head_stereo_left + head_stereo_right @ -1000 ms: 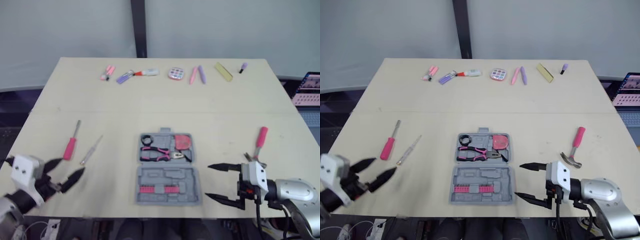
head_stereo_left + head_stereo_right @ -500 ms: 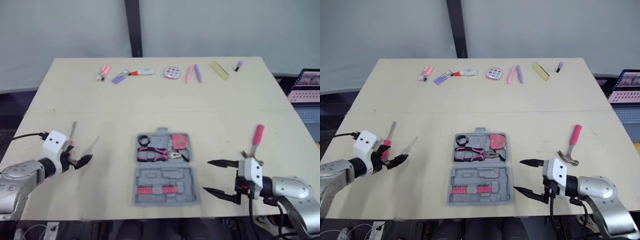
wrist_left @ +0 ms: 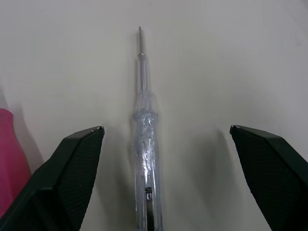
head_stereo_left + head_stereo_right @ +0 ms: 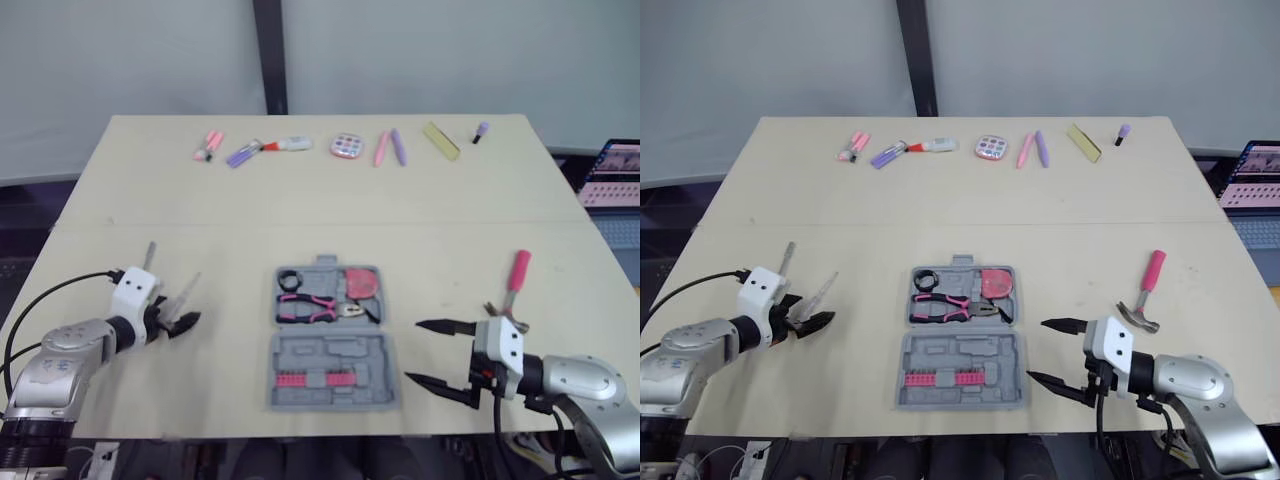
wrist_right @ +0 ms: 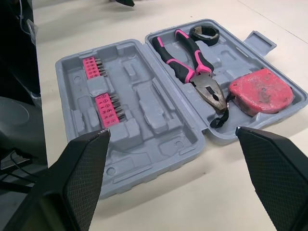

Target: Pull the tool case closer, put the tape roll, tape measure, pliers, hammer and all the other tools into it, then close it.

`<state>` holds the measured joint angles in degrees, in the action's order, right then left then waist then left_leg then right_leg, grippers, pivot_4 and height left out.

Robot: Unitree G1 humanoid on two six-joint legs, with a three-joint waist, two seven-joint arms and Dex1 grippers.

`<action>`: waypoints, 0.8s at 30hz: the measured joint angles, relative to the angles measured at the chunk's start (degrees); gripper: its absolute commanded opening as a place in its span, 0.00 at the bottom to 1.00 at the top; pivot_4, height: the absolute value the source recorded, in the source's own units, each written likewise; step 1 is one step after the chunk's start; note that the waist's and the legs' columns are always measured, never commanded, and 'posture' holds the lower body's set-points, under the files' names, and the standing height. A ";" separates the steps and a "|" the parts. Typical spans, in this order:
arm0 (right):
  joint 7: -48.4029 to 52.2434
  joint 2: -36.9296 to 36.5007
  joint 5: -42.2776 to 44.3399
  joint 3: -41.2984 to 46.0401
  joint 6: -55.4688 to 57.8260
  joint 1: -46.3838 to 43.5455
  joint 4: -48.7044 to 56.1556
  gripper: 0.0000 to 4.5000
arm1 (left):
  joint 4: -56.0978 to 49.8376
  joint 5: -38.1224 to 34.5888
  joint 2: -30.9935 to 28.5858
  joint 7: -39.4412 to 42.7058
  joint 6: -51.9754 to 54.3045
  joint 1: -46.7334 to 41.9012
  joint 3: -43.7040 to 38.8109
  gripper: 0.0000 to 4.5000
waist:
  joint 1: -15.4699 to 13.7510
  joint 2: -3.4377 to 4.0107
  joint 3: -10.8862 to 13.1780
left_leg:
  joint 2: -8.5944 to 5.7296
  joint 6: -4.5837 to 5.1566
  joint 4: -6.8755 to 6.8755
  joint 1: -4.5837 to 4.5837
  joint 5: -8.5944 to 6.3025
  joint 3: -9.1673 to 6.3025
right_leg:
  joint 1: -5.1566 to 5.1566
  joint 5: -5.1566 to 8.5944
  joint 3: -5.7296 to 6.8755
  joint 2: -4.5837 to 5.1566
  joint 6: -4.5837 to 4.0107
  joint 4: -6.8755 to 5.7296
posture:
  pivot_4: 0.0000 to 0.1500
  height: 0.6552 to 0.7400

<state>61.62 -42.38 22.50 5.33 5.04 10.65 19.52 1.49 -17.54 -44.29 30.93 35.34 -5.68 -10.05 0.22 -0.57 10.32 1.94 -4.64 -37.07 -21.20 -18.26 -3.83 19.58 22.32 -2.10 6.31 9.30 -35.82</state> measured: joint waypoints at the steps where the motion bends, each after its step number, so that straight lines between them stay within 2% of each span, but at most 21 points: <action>1: 0.00 0.00 0.00 0.00 0.00 0.03 0.12 0.98 | 0.62 0.18 0.39 0.15 -0.26 -0.48 0.03 1.00 | -0.01 0.00 0.00 | 0.00 0.00 -0.01 0.01 0.00 0.00 | 0.00 0.00 0.00 0.00 0.00 -0.02 | 1.00 1.00; 22: 0.14 -0.04 2.37 0.10 -0.05 1.16 0.79 0.98 | 1.95 3.41 2.19 1.61 -0.23 -2.39 1.61 1.00 | -0.22 0.03 -0.02 | -0.02 0.01 -0.04 0.01 0.01 0.00 | -0.02 0.00 0.00 0.02 0.00 -0.04 | 1.00 1.00; 24: 0.14 -0.07 2.45 0.13 -0.05 1.17 0.79 1.00 | 1.95 3.48 2.26 1.60 -0.11 -2.41 1.57 0.89 | -0.22 0.04 -0.03 | -0.02 0.01 -0.04 0.01 0.01 0.00 | -0.02 0.00 0.01 0.02 0.01 -0.04 | 1.00 1.00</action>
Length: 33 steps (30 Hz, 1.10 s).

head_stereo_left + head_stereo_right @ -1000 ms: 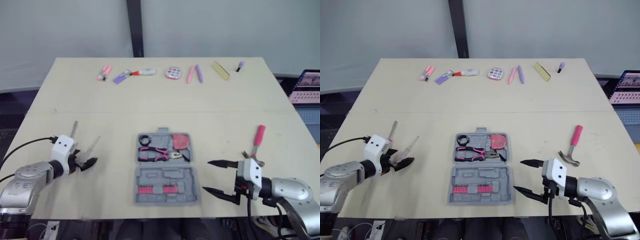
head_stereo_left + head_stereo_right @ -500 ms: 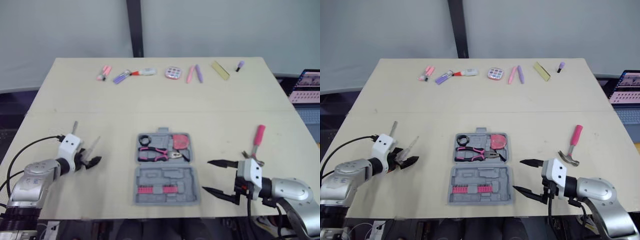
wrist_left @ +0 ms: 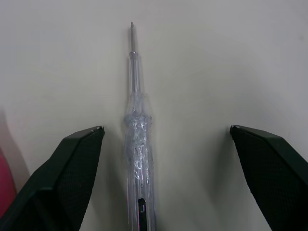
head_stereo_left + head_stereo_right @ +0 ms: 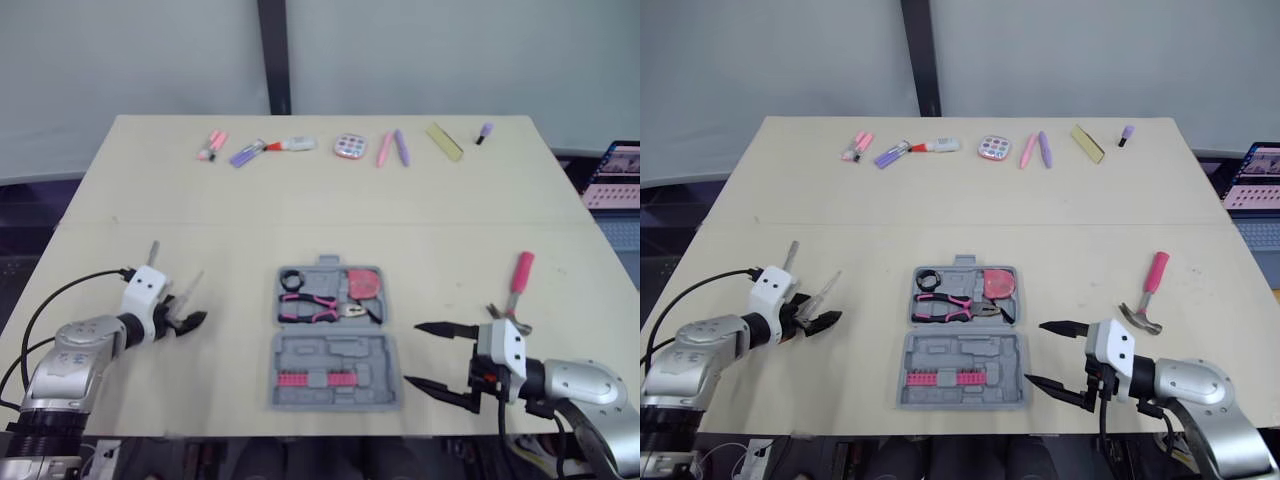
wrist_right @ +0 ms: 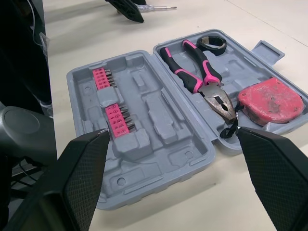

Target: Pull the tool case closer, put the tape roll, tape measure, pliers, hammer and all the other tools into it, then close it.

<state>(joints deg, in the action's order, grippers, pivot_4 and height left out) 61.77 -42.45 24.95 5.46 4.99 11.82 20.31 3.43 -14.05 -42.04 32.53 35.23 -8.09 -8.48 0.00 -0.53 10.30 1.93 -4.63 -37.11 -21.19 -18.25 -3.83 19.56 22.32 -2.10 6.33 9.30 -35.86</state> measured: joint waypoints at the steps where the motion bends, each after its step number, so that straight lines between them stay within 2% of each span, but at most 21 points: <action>1: 0.00 -0.02 0.03 0.02 0.00 0.01 0.00 1.00 | 0.00 0.03 0.07 -0.06 0.20 -0.03 -0.10 0.81 | 0.01 0.01 0.00 | 0.00 0.00 0.00 0.00 0.00 0.00 | 0.00 0.00 0.00 0.00 0.00 0.00 | 1.00 1.00; 6: 0.00 -0.09 0.12 0.05 0.02 0.01 0.00 1.00 | -0.05 0.30 0.42 -0.21 0.71 -0.07 -0.55 0.29 | 0.06 0.02 -0.01 | 0.00 0.00 0.00 0.00 0.00 0.00 | 0.00 0.00 0.00 0.00 0.00 0.00 | 1.00 1.00; 7: 0.00 -0.09 0.12 0.05 0.02 -0.01 0.00 1.00 | -0.08 0.39 0.43 -0.23 0.84 -0.07 -0.62 0.15 | 0.06 0.02 -0.01 | 0.00 0.00 0.00 0.00 0.00 0.00 | 0.00 0.00 0.00 0.00 0.00 0.00 | 1.00 1.00; 8: 0.00 -0.09 0.12 0.05 0.03 -0.03 0.00 1.00 | -0.11 0.42 0.45 -0.23 0.89 -0.07 -0.66 0.05 | 0.06 0.02 -0.01 | 0.00 0.00 0.00 0.00 0.00 0.00 | 0.00 0.00 0.00 0.01 0.00 0.00 | 1.00 1.00; 9: 0.00 -0.10 0.12 0.05 0.03 -0.10 0.00 1.00 | -0.18 0.47 0.48 -0.23 0.92 -0.06 -0.71 0.00 | 0.06 0.02 -0.01 | 0.00 0.00 0.00 0.01 0.00 0.00 | 0.00 0.00 0.00 0.00 0.00 0.00 | 1.00 1.00; 17: 0.01 -0.17 0.22 0.07 0.04 -0.66 -0.02 1.00 | -2.17 0.48 0.07 0.58 1.36 1.87 -1.67 0.00 | 0.15 0.04 -0.02 | 0.00 0.00 0.03 0.00 0.00 0.00 | 0.01 0.00 0.00 0.00 0.00 0.01 | 1.00 1.00; 23: 0.43 -0.78 0.37 1.28 -0.05 -0.59 -0.21 1.00 | -12.50 -3.38 -8.18 9.50 3.78 7.23 -4.12 0.00 | 0.25 0.02 -0.01 | 0.02 -0.01 0.04 -0.02 0.00 0.00 | 0.03 0.00 0.00 0.00 -0.01 0.02 | 1.00 1.00; 27: 0.82 -0.71 0.30 1.11 -0.11 -2.28 -1.19 1.00 | -20.22 -8.39 -14.41 17.38 5.85 9.61 -7.07 0.00 | 0.26 0.03 -0.01 | 0.01 0.00 0.08 -0.03 -0.01 0.02 | 0.03 0.01 0.00 0.00 -0.02 0.05 | 1.00 1.00; 30: 1.17 -0.69 0.24 1.03 -0.30 -2.97 -2.27 1.00 | -24.31 -11.02 -17.35 21.18 7.23 9.30 -7.15 0.00 | 0.11 0.05 0.01 | 0.00 0.02 0.06 -0.04 -0.01 0.02 | 0.01 0.01 0.00 0.00 -0.02 0.07 | 1.00 1.00; 33: 1.36 -0.63 -0.03 0.85 -0.90 -3.31 -2.74 1.00 | -27.11 -13.01 -17.71 21.97 10.07 4.73 -4.64 0.00 | 0.04 0.05 0.01 | 0.00 0.03 0.03 -0.06 -0.02 0.01 | 0.01 0.01 0.00 0.00 -0.02 0.06 | 1.00 1.00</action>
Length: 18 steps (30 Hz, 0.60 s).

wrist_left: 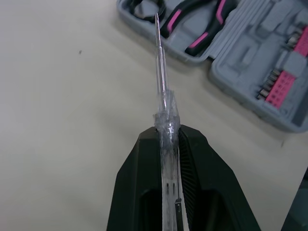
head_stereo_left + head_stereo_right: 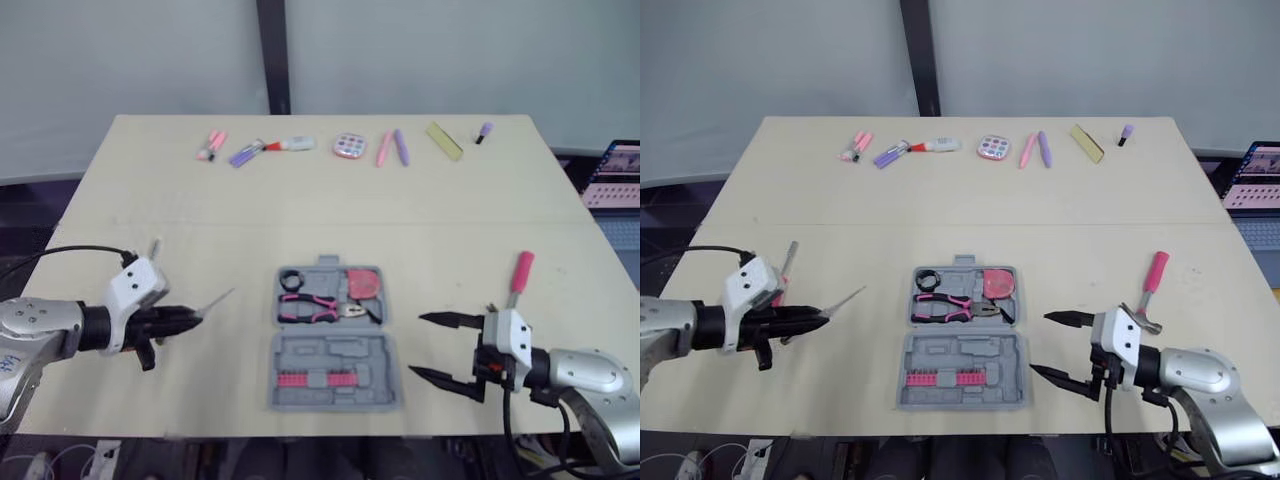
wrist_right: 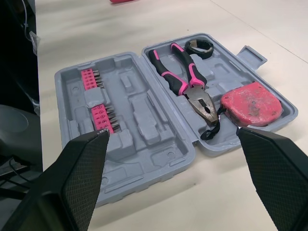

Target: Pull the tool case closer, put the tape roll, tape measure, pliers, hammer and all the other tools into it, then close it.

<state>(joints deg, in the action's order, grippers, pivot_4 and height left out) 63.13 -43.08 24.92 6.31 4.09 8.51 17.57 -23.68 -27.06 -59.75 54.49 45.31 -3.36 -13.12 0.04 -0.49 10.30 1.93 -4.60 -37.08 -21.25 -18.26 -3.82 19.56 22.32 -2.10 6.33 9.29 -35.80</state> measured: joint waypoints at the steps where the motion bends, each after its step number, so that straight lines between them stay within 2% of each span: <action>1: 0.03 0.02 -0.16 -0.18 -0.32 -0.25 0.01 1.00 | -1.52 -0.76 0.00 0.06 0.96 -1.68 1.33 0.00 | 0.11 0.00 0.00 | 0.00 0.01 0.00 0.00 -0.01 0.01 | 0.00 0.00 0.00 0.00 0.00 0.00 | 1.00 1.00; 9: -0.20 0.73 -0.97 -1.01 -0.73 1.04 0.04 1.00 | -7.36 -2.81 0.37 0.02 8.55 -14.07 14.62 0.00 | 0.34 0.01 0.00 | 0.01 0.01 0.00 0.01 0.00 0.02 | 0.03 0.00 -0.03 -0.04 0.00 -0.01 | 1.00 1.00; 18: -0.83 0.97 -2.04 -1.00 -1.73 1.31 -0.05 1.00 | -6.22 1.86 1.59 0.74 11.02 -26.51 29.69 0.00 | 0.13 0.00 0.01 | 0.00 0.00 -0.04 -0.01 0.01 0.02 | 0.01 0.00 -0.03 -0.05 0.00 0.00 | 1.00 1.00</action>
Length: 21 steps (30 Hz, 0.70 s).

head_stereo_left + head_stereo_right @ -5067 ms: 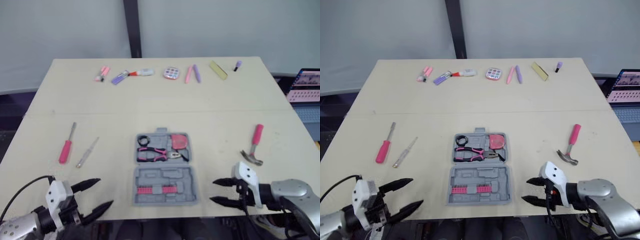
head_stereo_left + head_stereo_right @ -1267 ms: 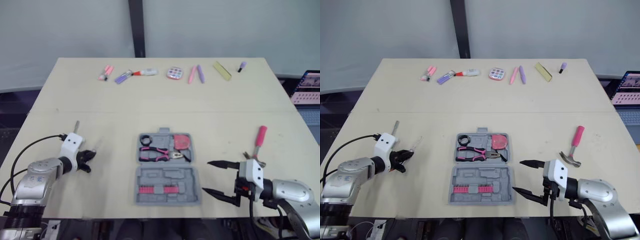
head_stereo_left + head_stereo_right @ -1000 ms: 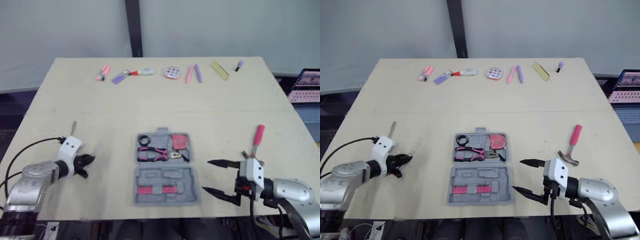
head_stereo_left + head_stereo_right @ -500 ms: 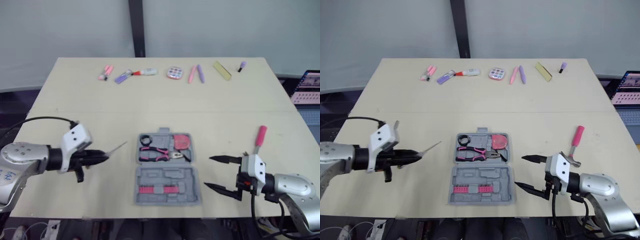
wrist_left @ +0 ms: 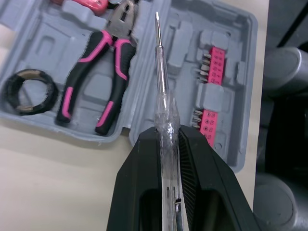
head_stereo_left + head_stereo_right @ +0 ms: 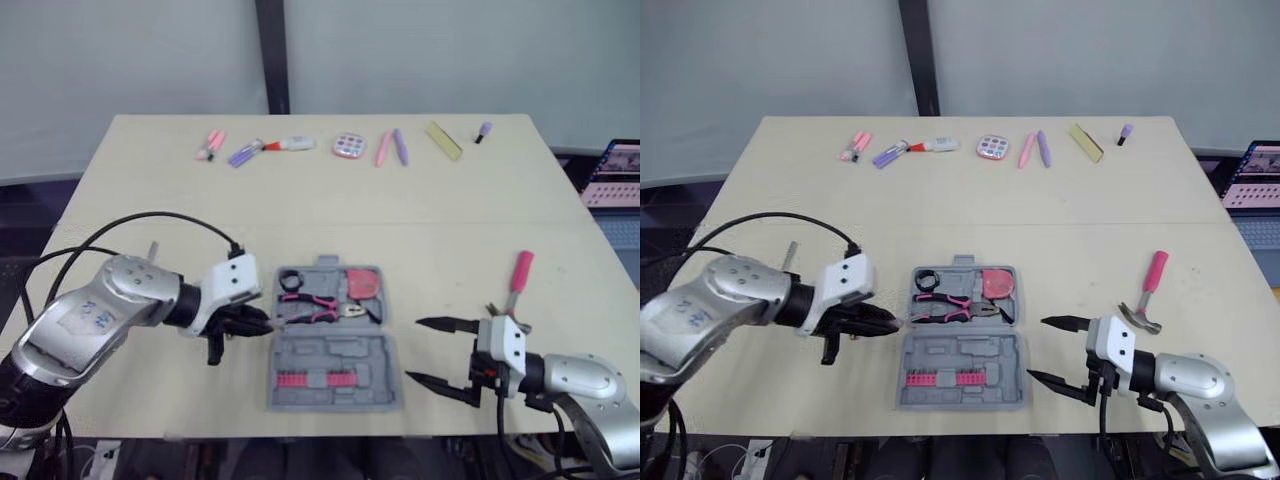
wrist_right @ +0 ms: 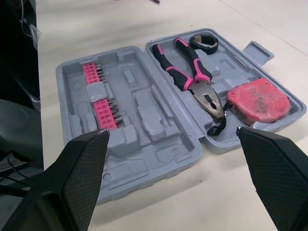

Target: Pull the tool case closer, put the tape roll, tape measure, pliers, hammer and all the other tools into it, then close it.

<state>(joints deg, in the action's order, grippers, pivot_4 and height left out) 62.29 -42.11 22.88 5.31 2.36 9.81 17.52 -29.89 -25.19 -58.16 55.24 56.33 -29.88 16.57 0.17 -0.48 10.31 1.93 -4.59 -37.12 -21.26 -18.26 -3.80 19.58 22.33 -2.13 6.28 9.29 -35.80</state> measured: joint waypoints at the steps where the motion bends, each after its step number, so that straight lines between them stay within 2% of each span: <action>1: -0.05 0.01 -0.04 0.02 -0.04 0.00 0.00 1.00 | 0.37 0.68 0.46 0.02 0.13 -1.17 1.25 0.00 | -0.02 0.00 0.00 | 0.00 0.00 -0.01 0.00 0.00 0.00 | 0.00 0.00 0.00 0.00 0.00 0.00 | 1.00 1.00; 11: -0.58 0.14 -0.24 0.00 -0.09 0.30 -0.06 1.00 | 3.82 10.08 6.92 1.43 2.66 -13.32 19.34 0.00 | -0.11 -0.02 0.01 | 0.00 0.01 -0.05 -0.01 0.02 0.00 | -0.01 0.00 0.00 -0.02 0.01 0.00 | 1.00 1.00; 21: -0.59 -0.01 -0.23 0.13 -0.03 1.37 -0.01 1.00 | 10.24 17.01 12.96 2.39 2.61 -18.65 28.20 0.00 | -0.13 -0.03 0.02 | 0.00 0.01 -0.08 -0.01 0.03 0.00 | -0.01 0.00 0.00 -0.02 0.02 -0.02 | 1.00 1.00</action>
<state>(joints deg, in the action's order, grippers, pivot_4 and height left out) 61.70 -42.12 22.66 5.44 2.33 11.18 17.51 -19.65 -8.18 -45.20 57.63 58.94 -48.53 44.77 0.03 -0.52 10.33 1.93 -4.58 -37.20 -21.27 -18.23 -3.81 19.56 22.32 -2.13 6.26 9.31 -35.82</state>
